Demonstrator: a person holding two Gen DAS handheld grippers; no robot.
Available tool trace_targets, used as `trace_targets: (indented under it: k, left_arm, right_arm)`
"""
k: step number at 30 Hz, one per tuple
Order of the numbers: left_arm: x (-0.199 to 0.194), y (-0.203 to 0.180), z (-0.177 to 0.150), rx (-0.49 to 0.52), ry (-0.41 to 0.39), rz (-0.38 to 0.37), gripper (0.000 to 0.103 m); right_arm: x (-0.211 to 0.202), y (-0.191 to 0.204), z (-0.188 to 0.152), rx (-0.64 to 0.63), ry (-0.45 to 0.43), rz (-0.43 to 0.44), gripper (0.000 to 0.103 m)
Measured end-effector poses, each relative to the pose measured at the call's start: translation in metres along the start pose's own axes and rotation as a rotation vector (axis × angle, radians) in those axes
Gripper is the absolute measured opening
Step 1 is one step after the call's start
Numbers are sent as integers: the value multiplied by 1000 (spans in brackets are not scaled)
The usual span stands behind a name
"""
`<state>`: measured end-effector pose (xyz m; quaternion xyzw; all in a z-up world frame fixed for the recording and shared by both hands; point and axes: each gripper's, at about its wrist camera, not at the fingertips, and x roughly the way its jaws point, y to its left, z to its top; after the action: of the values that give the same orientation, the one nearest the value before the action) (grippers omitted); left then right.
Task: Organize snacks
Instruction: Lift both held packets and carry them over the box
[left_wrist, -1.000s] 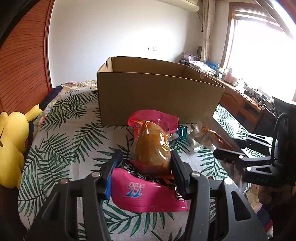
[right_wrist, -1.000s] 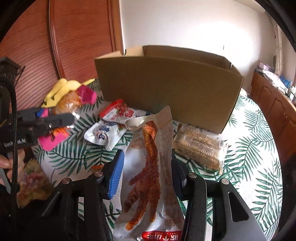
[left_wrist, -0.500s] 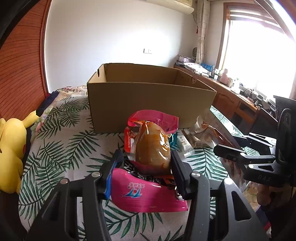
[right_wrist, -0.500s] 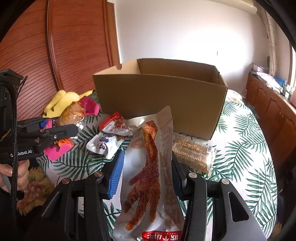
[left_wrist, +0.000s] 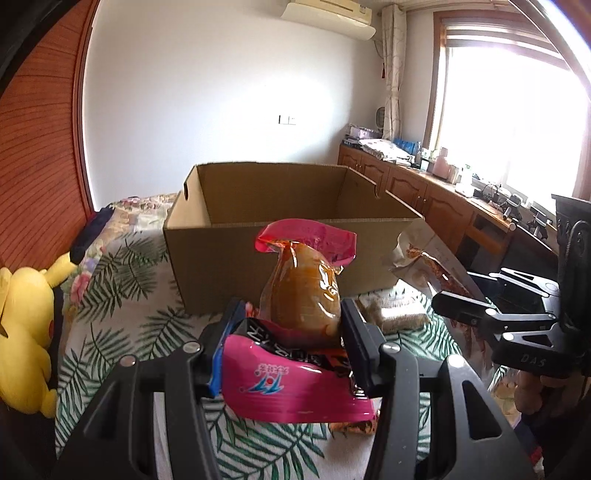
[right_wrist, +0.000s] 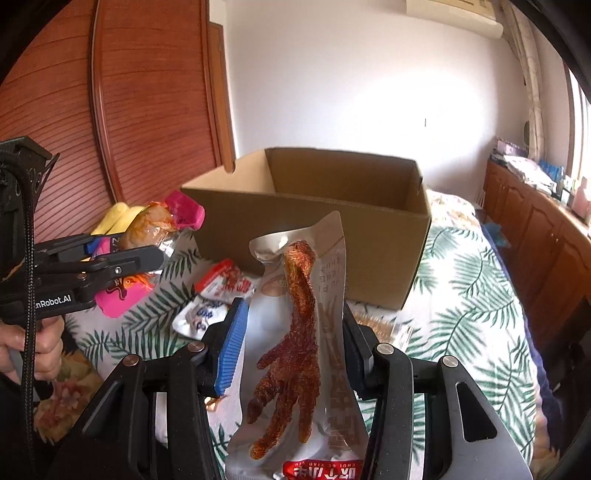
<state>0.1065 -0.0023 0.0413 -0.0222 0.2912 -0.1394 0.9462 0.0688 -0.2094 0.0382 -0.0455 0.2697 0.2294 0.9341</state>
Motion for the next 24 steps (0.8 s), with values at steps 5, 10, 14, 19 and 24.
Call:
trace_targets:
  k: [5, 10, 14, 19, 24]
  left_arm:
    - [10, 1, 17, 10, -6, -2, 51]
    - [24, 5, 35, 20, -11, -6, 51]
    - [38, 8, 54, 27, -19, -9, 51]
    - [55, 16, 81, 29, -43, -13, 51]
    - [77, 27, 101, 27, -45, -11, 51]
  right_arm:
    - [-4, -4, 19, -10, -36, -4, 49]
    - [0, -12, 43, -15, -63, -2, 49]
    - [6, -16, 62, -34, -80, 1, 49]
    - [22, -19, 87, -61, -96, 6, 49]
    - [42, -20, 106, -83, -100, 12, 49]
